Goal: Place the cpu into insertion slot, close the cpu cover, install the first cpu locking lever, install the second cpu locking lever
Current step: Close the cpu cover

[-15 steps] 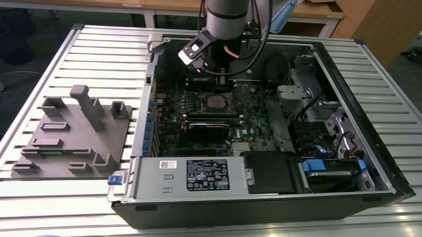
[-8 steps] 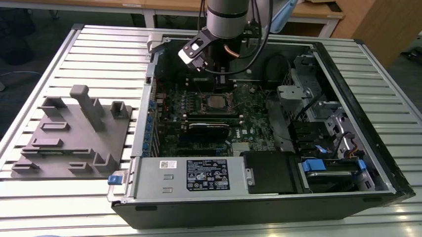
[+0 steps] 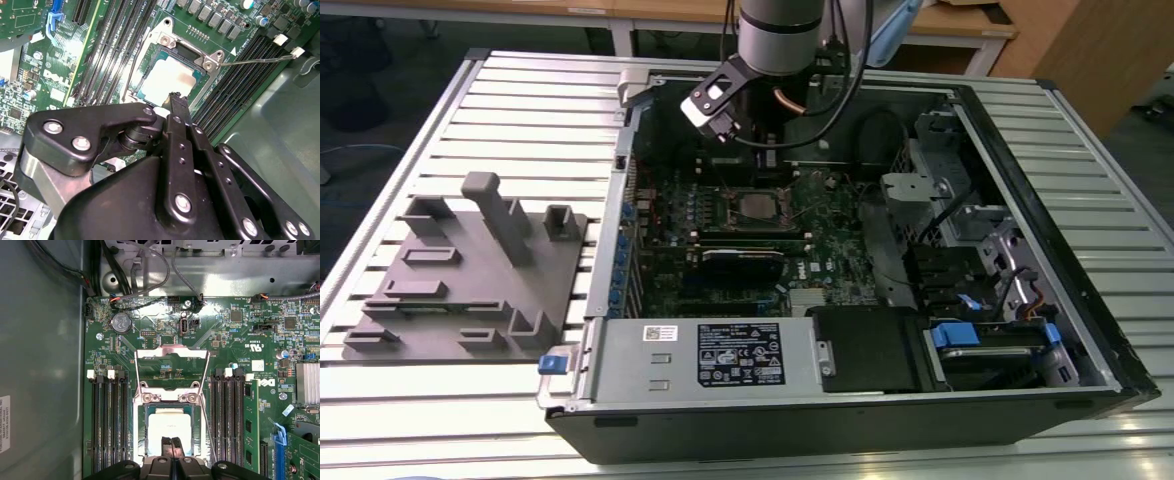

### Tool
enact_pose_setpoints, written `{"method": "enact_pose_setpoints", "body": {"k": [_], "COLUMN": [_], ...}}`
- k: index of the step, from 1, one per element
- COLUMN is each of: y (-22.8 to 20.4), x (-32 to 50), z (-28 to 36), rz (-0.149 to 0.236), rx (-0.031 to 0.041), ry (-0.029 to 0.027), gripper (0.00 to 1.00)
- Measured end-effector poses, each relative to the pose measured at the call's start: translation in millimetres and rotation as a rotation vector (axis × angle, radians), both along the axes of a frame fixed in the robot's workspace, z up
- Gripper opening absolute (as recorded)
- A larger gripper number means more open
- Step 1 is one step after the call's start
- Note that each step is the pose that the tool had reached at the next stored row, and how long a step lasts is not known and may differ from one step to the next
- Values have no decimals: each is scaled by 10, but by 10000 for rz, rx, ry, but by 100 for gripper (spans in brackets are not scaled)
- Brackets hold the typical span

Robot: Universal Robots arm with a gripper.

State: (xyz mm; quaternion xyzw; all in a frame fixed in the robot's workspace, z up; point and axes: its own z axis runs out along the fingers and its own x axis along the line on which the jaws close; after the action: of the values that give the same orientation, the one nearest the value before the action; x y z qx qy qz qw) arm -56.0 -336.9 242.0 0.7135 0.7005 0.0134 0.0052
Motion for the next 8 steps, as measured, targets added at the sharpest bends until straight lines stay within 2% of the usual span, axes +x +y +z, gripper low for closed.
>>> {"method": "enact_pose_setpoints", "body": {"k": [8], "y": [0], "x": [0], "z": [21], "rz": [0], "rx": [-1], "ry": [1], "gripper": [11]}}
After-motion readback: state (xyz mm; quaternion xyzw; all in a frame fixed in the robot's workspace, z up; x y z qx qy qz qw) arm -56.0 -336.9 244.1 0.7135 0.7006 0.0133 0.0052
